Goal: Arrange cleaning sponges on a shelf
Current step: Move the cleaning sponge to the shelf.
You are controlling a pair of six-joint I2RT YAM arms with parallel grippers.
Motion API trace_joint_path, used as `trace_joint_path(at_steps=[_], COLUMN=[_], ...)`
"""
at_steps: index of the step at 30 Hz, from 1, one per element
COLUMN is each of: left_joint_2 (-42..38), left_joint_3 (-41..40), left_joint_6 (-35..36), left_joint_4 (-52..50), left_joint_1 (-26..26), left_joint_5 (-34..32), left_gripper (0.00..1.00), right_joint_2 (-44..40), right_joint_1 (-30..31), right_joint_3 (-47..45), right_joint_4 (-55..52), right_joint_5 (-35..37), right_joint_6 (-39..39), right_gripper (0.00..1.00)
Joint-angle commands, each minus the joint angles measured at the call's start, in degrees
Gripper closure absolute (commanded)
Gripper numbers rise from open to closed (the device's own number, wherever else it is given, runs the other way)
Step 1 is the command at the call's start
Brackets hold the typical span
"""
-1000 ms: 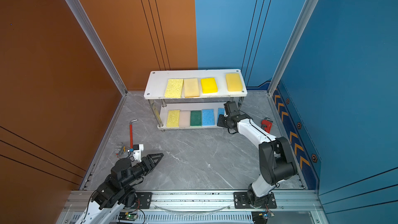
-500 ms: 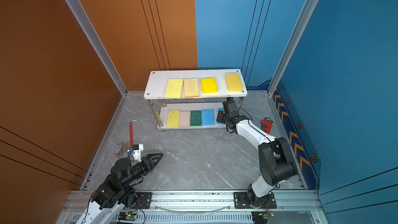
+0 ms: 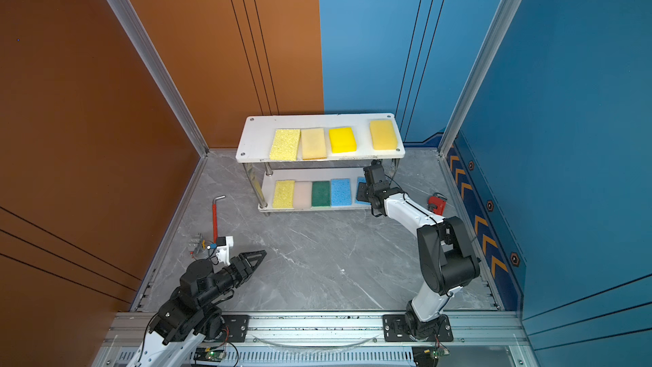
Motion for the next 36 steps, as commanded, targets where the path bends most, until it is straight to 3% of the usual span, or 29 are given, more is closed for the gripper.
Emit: trace_joint_path(at_steps=[1, 9, 36], left_joint_2=[-0.42, 0.87, 1.63], left_joint_3=[-0.92, -0.51, 0.61], left_joint_6=[1.46, 1.89, 2.24], left_joint_4=[-1.60, -1.45, -2.12], left_joint_1=[1.13, 2.98, 3.36], left_joint_5=[1.99, 4.71, 4.74], left_gripper=[0.51, 0.51, 0.51], right_joint_2=[0.95, 1.10, 6.76], right_joint_1=[-0.71, -2.01, -2.92], right_joint_3=[2.15, 1.75, 3.65], right_joint_4=[-2.09, -2.94, -6.16], right_joint_5=[2.23, 1.44, -6.48], right_joint_6=[-1.12, -1.71, -2.47], right_gripper=[1.00, 1.00, 1.00])
